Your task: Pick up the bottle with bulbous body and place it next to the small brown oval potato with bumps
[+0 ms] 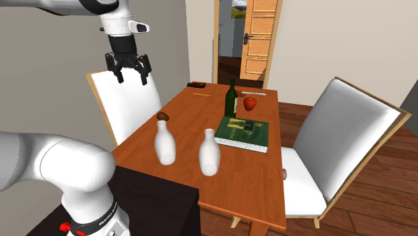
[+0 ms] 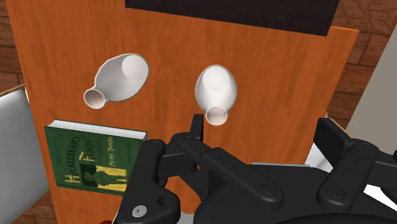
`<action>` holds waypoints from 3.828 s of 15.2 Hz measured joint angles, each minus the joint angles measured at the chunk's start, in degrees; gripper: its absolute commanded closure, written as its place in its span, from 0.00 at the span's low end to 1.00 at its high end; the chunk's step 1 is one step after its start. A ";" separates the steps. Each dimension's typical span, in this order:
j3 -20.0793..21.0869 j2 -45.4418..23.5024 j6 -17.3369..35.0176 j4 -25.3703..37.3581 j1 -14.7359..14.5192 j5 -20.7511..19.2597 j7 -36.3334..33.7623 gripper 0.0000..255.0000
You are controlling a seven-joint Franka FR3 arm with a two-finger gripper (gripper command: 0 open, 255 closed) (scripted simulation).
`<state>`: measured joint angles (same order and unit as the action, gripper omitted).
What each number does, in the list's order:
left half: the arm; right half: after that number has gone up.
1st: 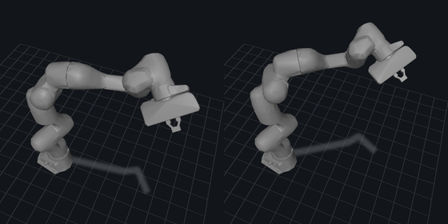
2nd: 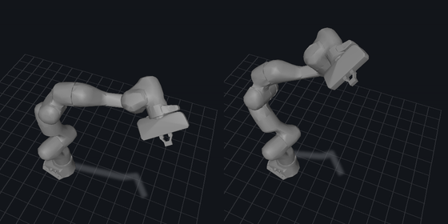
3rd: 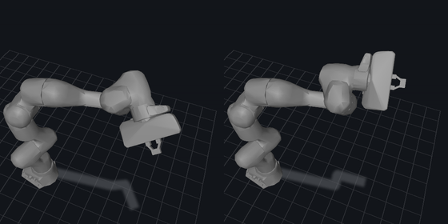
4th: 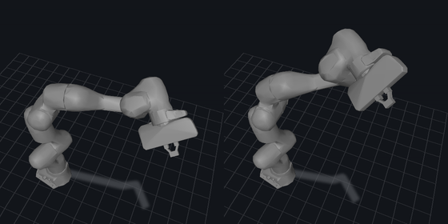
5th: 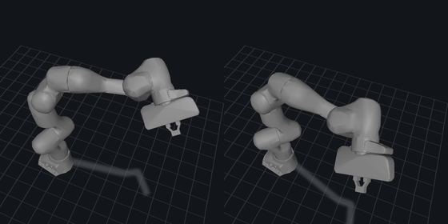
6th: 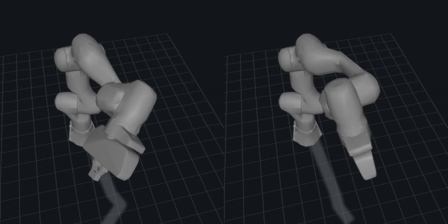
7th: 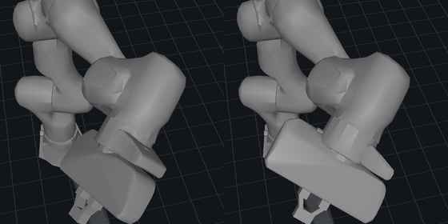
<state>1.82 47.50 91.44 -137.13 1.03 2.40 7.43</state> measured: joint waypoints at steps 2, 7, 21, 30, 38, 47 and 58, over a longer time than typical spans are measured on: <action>-0.45 -0.15 0.68 -0.54 0.17 -0.32 0.52 0.00; -4.36 -2.95 7.32 -4.30 1.72 -3.04 4.91 0.00; -17.73 -22.44 30.11 -6.63 5.55 -8.19 19.38 0.00; -25.12 -39.79 41.85 -1.00 5.80 -3.73 30.70 0.00; -25.68 -44.96 47.59 -1.93 5.47 -0.84 33.17 0.00; -25.68 -45.14 47.94 -2.03 5.44 -0.69 33.26 1.00; -25.60 -43.21 45.56 -1.48 5.57 -1.92 32.36 1.00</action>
<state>-23.78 4.29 136.99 -138.62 6.61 0.48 39.80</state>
